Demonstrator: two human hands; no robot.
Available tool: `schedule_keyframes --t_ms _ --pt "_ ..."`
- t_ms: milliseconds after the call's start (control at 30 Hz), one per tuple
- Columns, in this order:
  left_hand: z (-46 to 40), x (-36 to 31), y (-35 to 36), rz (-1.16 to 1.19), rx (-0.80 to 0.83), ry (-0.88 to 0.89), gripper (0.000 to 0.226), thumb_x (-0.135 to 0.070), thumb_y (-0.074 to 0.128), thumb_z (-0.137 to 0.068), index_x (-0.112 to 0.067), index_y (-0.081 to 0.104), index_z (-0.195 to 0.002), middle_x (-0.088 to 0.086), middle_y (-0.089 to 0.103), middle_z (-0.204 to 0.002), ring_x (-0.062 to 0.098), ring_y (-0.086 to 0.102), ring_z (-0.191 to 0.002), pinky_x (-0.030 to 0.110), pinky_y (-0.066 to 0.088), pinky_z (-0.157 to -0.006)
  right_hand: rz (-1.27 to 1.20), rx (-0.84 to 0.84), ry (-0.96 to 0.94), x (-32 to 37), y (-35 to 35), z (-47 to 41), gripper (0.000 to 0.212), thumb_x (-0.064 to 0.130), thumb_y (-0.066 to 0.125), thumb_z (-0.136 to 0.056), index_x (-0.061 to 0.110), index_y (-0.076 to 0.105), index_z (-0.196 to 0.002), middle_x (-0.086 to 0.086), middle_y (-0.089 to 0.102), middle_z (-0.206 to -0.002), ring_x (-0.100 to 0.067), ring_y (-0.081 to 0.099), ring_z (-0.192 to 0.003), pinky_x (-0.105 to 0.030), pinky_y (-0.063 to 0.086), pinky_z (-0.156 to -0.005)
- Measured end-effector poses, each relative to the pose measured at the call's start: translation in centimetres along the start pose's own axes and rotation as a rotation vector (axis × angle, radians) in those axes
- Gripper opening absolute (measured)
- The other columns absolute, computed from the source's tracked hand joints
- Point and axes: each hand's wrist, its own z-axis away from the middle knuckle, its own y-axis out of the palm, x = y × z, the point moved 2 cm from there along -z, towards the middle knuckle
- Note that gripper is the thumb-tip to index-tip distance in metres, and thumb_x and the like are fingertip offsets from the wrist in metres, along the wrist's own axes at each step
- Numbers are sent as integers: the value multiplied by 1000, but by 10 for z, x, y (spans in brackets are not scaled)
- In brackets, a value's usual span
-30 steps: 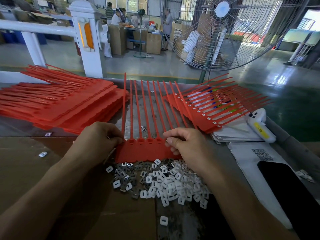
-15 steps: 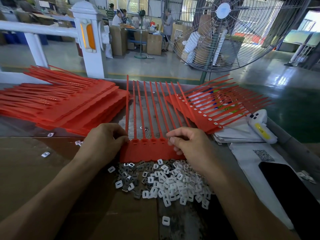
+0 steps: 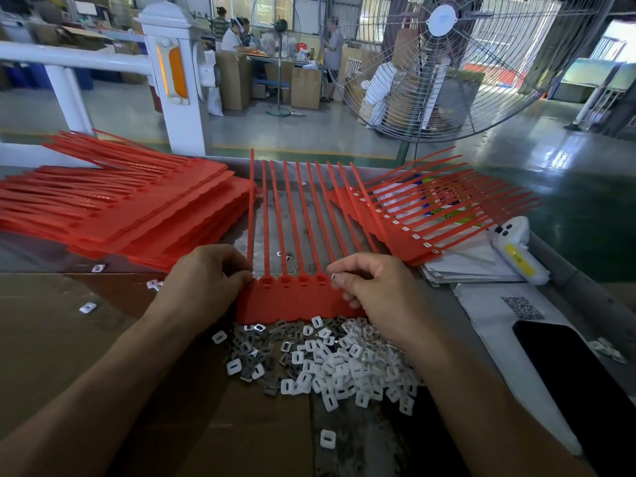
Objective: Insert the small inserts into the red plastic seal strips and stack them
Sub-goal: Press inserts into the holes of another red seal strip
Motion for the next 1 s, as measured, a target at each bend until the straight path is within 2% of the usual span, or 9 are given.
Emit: schedule_keyframes --t_ms 233,333,533,733,1000 --pt "3 -1 0 -31 -11 4 9 -27 75 -90 -32 71 -85 -18 66 -80 -3 61 -75 18 43 -60 3 -18 1 4 -1 3 21 14 69 -97 34 78 -94 11 76 -81 2 67 -71 -11 51 -63" --pt "2 -3 0 -36 -8 -3 9 -27 76 -90 -33 71 -84 -17 67 -81 -3 61 -75 18 43 -60 -20 -22 11 7 -1 4 17 16 71 -96 31 79 -93 16 74 -74 4 66 -66 -6 47 -59" --pt "2 -2 2 -9 -10 -10 6 -29 73 -92 -33 71 -88 -18 67 -85 -3 61 -78 16 41 -60 -22 -14 24 8 1 6 9 21 76 -93 29 78 -90 1 76 -80 -1 66 -67 -12 52 -64" --pt "2 0 1 -8 -1 -4 9 -25 72 -93 -33 72 -88 -19 66 -85 -2 61 -80 17 42 -61 -21 -26 34 6 0 4 4 27 78 -91 28 77 -88 6 75 -76 1 67 -65 -11 51 -61" --pt "5 -5 -1 0 -43 36 11 -30 69 -95 -36 69 -86 -21 64 -84 -3 60 -77 18 42 -60 -40 10 25 7 1 3 12 21 67 -99 26 76 -92 10 77 -86 0 68 -69 -14 52 -63"
